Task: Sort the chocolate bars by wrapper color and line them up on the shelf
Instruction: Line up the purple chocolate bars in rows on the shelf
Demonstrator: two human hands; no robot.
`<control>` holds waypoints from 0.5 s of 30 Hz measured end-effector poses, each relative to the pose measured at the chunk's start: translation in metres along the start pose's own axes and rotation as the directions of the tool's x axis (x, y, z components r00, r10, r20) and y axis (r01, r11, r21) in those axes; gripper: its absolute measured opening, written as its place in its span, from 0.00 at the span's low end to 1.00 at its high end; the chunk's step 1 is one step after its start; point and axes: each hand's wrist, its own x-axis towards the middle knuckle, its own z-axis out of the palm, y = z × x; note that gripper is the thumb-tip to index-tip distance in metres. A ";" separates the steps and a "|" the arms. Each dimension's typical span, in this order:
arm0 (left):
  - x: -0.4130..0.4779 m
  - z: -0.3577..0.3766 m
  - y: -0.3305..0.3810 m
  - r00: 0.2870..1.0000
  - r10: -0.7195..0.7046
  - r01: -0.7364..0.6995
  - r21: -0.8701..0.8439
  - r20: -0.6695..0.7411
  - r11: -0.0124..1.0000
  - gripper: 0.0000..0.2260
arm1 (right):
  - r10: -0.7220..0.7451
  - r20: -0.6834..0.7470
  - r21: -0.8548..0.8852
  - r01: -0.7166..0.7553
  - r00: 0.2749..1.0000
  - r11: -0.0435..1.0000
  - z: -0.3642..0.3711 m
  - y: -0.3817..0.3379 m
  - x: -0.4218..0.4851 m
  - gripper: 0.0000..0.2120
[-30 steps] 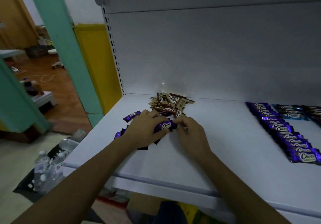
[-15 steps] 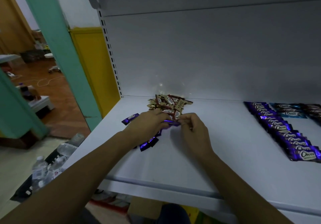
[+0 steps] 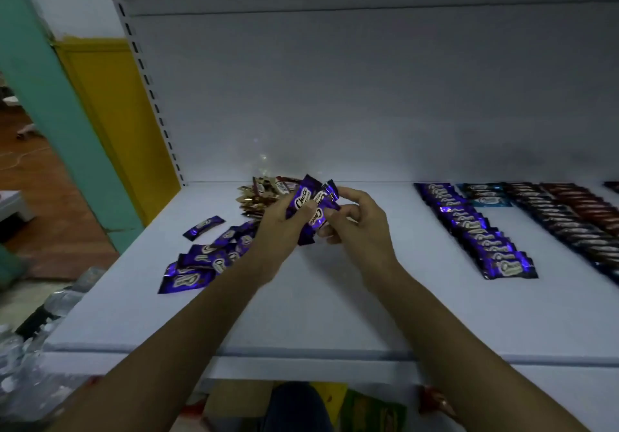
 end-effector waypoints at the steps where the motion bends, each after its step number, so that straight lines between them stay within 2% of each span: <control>1: -0.002 0.013 0.002 0.998 -0.066 0.067 -0.131 0.013 0.989 0.09 | 0.000 -0.022 -0.013 -0.001 1.000 1.000 -0.009 0.000 0.000 0.15; 3: -0.004 0.035 0.004 0.988 -0.145 0.151 -0.277 0.043 0.949 0.07 | 0.003 -0.054 -0.063 -0.006 0.999 0.998 -0.025 -0.001 0.000 0.16; 8: -0.002 0.071 -0.003 0.986 -0.137 0.155 -0.238 0.090 0.959 0.07 | 0.000 -0.126 -0.181 -0.022 0.992 0.983 -0.061 -0.004 0.002 0.18; 11: 0.002 0.080 -0.001 0.995 -0.095 0.097 -0.201 0.019 0.975 0.05 | -0.009 -0.182 -0.242 -0.036 0.983 0.970 -0.085 -0.005 0.000 0.11; 13: 0.005 0.081 -0.004 1.000 -0.006 0.006 -0.099 -0.001 0.995 0.04 | -0.041 -0.166 -0.446 -0.038 0.985 0.894 -0.097 0.000 0.001 0.10; 15: 0.005 0.077 -0.010 1.000 0.020 -0.019 -0.052 0.002 0.998 0.03 | -0.069 -0.120 -0.635 -0.024 0.990 0.772 -0.104 0.006 0.003 0.08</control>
